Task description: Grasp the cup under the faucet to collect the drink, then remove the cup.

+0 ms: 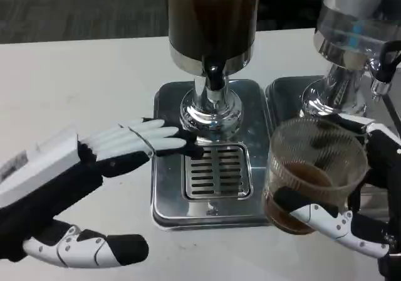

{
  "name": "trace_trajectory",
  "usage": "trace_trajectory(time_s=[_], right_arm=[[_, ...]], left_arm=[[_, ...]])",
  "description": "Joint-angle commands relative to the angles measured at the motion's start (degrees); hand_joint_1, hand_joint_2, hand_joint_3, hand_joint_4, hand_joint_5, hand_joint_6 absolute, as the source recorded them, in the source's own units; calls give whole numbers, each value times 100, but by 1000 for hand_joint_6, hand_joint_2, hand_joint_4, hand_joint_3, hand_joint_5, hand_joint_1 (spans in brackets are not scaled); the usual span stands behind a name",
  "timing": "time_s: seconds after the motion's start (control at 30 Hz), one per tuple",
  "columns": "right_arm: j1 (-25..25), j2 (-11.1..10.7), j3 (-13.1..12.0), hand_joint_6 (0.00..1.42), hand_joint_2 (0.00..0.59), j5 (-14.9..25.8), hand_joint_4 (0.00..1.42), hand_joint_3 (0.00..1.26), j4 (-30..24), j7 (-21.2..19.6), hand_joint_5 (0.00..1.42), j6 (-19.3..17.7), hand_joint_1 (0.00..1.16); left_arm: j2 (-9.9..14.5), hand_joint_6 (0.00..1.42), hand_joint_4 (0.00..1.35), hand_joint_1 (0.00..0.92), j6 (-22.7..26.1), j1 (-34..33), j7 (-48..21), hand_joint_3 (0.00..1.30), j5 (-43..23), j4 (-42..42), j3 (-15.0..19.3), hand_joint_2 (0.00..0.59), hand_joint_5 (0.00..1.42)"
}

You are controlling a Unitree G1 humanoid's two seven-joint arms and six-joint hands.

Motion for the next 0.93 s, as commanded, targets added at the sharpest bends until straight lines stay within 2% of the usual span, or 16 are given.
trace_trajectory(time_s=[0.03,0.33,0.93], right_arm=[[-43,20,-26,1315,137,120,998,947,-192,8,1135,-197,1087],[24,78,19,1315,138,75,1006,952,-319,45,1135,-145,1088],[-89,107,-19,1314,146,78,1011,961,-93,32,1148,-214,1086]], left_arm=[[106,78,107,0,-68,45,111,228,145,49,-22,150,82],[128,75,102,0,-53,61,137,228,159,47,-26,145,73],[180,59,81,0,-262,97,378,219,525,-4,50,125,56]])
